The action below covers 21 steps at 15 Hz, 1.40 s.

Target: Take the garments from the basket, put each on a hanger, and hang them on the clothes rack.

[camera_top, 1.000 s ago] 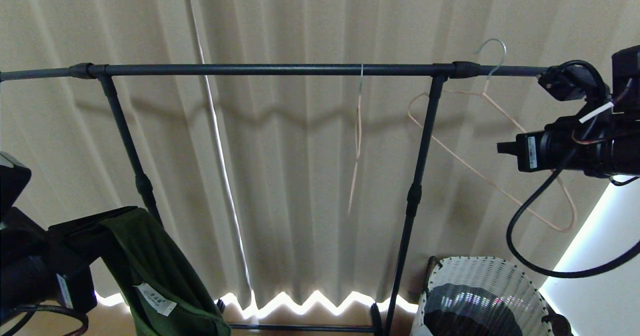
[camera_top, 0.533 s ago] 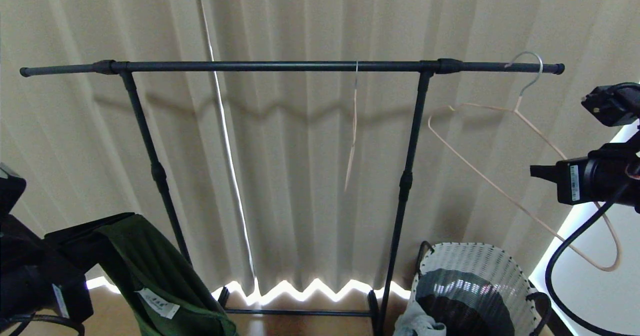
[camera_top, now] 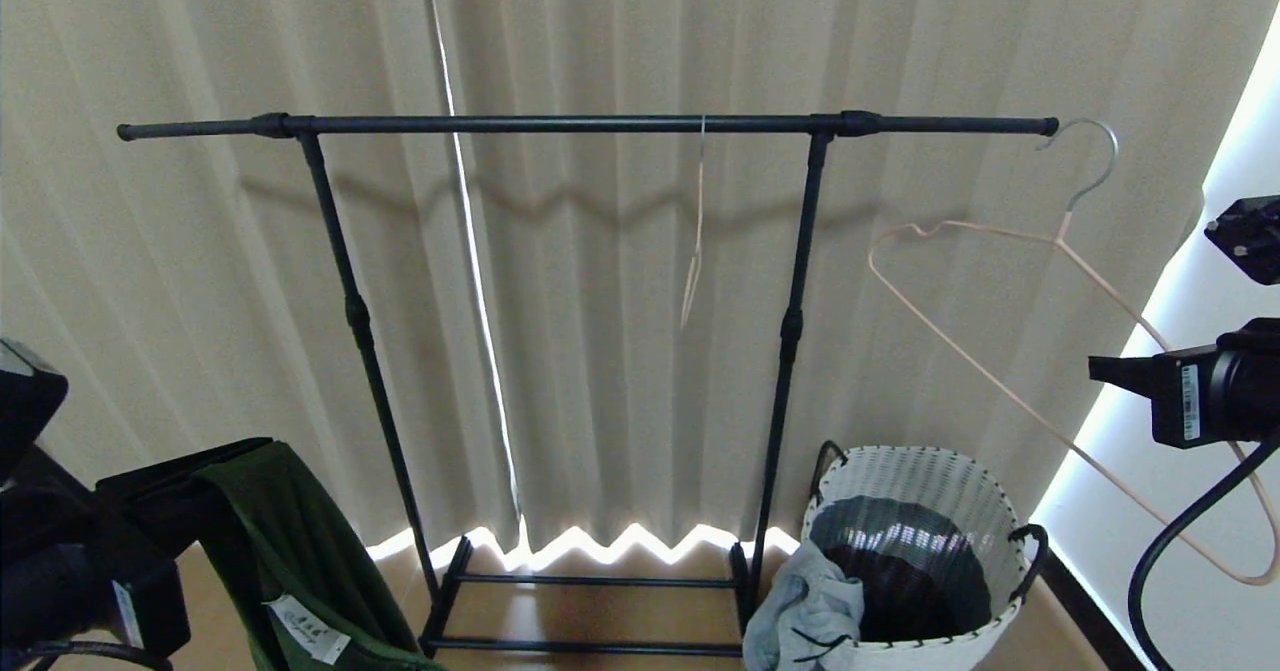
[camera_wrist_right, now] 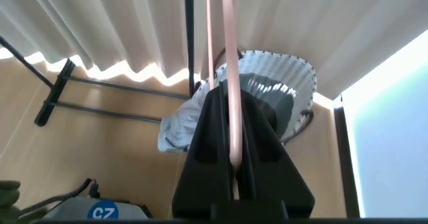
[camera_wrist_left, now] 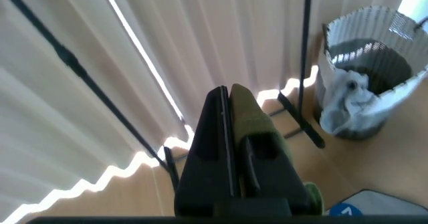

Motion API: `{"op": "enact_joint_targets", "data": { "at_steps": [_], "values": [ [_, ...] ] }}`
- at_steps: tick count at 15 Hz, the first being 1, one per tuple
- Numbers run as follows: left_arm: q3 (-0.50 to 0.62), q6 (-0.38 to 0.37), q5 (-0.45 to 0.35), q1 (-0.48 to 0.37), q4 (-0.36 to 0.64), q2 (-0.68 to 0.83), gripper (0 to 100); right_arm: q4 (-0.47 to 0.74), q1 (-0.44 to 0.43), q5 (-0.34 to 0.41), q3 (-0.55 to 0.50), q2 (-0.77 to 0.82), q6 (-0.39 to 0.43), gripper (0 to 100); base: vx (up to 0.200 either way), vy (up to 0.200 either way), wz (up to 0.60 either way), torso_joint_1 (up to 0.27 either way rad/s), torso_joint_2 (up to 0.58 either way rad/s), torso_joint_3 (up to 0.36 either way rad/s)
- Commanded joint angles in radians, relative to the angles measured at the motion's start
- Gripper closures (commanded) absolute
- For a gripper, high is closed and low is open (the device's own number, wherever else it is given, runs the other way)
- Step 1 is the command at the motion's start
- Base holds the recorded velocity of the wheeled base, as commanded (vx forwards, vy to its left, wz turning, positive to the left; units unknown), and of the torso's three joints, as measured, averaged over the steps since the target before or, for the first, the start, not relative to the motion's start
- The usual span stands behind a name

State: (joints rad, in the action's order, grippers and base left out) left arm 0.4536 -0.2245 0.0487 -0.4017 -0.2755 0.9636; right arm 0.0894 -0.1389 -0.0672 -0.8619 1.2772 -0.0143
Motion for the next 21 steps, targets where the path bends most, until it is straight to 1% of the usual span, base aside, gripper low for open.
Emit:
{"op": "enact_joint_targets", "data": {
  "at_steps": [1, 4, 7, 9, 11, 18, 21],
  "values": [
    [-0.003, 0.002, 0.000, 0.000, -0.001, 0.000, 100, -0.002, -0.002, 0.001, 0.007, -0.018, 0.000, 100, 0.000, 0.000, 0.00, 0.000, 0.00, 0.000],
    [-0.003, 0.005, 0.000, 0.000, 0.001, -0.002, 100, -0.002, -0.013, 0.006, 0.043, -0.045, 0.000, 100, 0.000, 0.000, 0.00, 0.000, 0.00, 0.000],
    [-0.001, 0.007, 0.000, 0.000, 0.001, 0.000, 100, -0.002, -0.057, 0.009, 0.057, -0.075, -0.003, 100, 0.000, 0.000, 0.00, 0.000, 0.00, 0.000],
    [0.002, 0.007, 0.000, 0.000, 0.001, 0.003, 100, -0.002, -0.108, 0.009, 0.067, -0.084, -0.003, 100, 0.000, 0.200, 0.00, -0.002, 0.00, 0.005],
    [0.005, 0.007, 0.002, 0.000, 0.001, 0.006, 100, -0.003, -0.139, 0.009, 0.070, -0.084, -0.004, 100, 0.000, 0.200, 0.00, -0.005, 0.00, 0.012],
    [0.010, 0.005, 0.003, 0.000, 0.001, 0.010, 100, -0.102, -0.176, 0.010, 0.100, -0.096, -0.001, 100, 0.000, 0.200, 0.00, 0.004, 0.00, 0.005],
    [0.007, 0.001, 0.002, -0.002, -0.001, 0.015, 100, -0.105, -0.217, 0.010, 0.093, -0.105, -0.004, 100, 0.000, 0.000, 0.00, 0.000, 0.00, 0.000]
  ]
}}
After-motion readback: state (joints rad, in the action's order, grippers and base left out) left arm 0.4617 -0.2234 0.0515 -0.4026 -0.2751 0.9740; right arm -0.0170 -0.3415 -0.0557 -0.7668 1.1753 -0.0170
